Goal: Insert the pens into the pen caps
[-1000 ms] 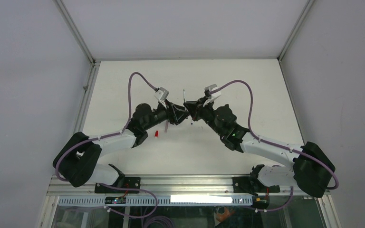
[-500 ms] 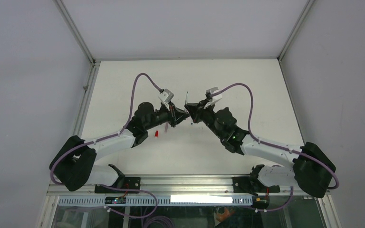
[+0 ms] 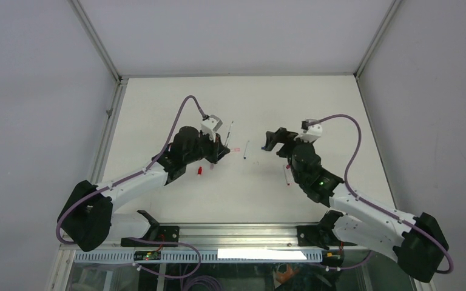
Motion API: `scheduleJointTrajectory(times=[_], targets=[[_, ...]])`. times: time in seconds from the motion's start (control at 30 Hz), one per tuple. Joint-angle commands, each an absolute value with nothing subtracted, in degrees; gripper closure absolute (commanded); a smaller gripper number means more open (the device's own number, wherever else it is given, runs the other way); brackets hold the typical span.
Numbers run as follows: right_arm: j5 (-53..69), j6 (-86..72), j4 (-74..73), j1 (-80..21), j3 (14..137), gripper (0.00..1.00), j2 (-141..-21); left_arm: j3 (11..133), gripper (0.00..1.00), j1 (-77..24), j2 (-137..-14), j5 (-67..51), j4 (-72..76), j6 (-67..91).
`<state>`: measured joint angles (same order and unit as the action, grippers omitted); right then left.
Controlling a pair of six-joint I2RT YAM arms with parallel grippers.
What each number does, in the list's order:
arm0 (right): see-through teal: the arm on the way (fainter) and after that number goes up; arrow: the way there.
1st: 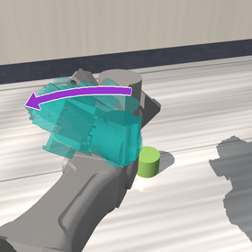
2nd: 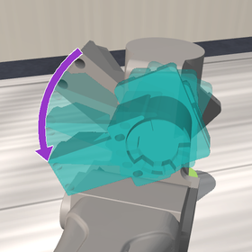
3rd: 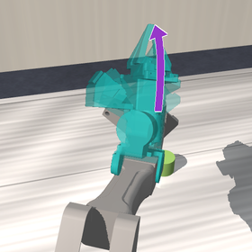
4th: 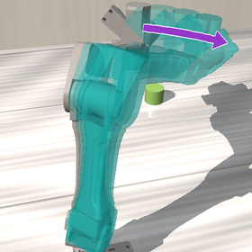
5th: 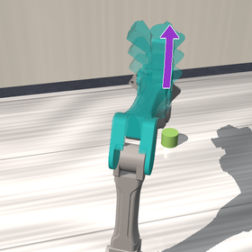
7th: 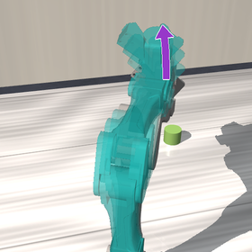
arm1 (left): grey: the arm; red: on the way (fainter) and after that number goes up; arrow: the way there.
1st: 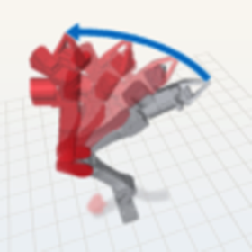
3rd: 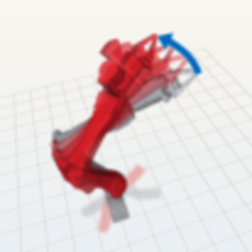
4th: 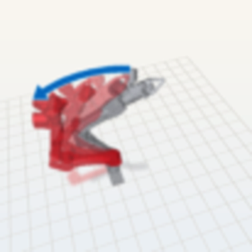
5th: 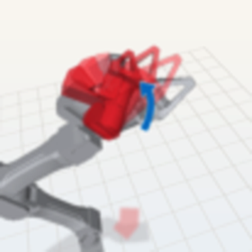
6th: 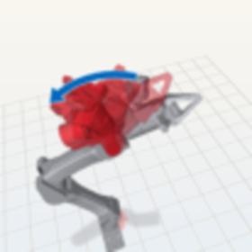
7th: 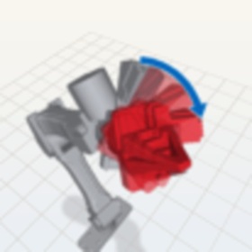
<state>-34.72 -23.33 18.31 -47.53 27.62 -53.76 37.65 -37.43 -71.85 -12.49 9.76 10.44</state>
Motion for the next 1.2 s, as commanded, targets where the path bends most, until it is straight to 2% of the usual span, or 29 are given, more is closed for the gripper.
scheduleJointTrajectory(times=[0.0, 0.13, 0.23, 0.37, 0.4, 0.43, 0.57, 1.17], targets=[[-45.1, -41.7, -13.4, -41.4, 35.4, 0.08, -49.0, 39.5, 1.00, -37.5, -69.5, -7.1, 3.3, 8.2], [-35.7, -54.1, -40.0, -31.1, 47.3, 0.26, -55.6, 40.0, 1.00, -37.5, -69.1, -3.5, 1.3, 8.9], [-28.4, -56.8, -48.8, -25.7, 53.5, 0.27, -63.6, 41.0, 1.00, -37.6, -69.4, -1.2, 0.2, 9.5], [-22.3, -57.2, -47.4, -23.1, 54.6, 0.35, -70.7, 41.2, 1.00, -37.6, -68.7, 0.4, -1.6, 10.0], [-21.4, -57.2, -46.9, -22.8, 54.8, 0.41, -72.3, 41.0, 1.00, -37.6, -68.2, 1.5, -1.9, 10.1], [-20.4, -57.6, -46.1, -22.6, 55.3, 0.54, -76.0, 40.2, 1.00, -37.6, -66.6, 3.4, -2.2, 10.9], [-18.9, -58.8, -42.6, -22.6, 53.6, 0.64, -79.7, 39.1, 1.00, -37.6, -64.1, 6.1, -2.3, 11.4], [-16.8, -61.2, -37.2, -22.6, 51.0, 0.59, -89.1, 39.0, 1.00, -37.6, -64.8, 6.7, -2.2, 11.3]])
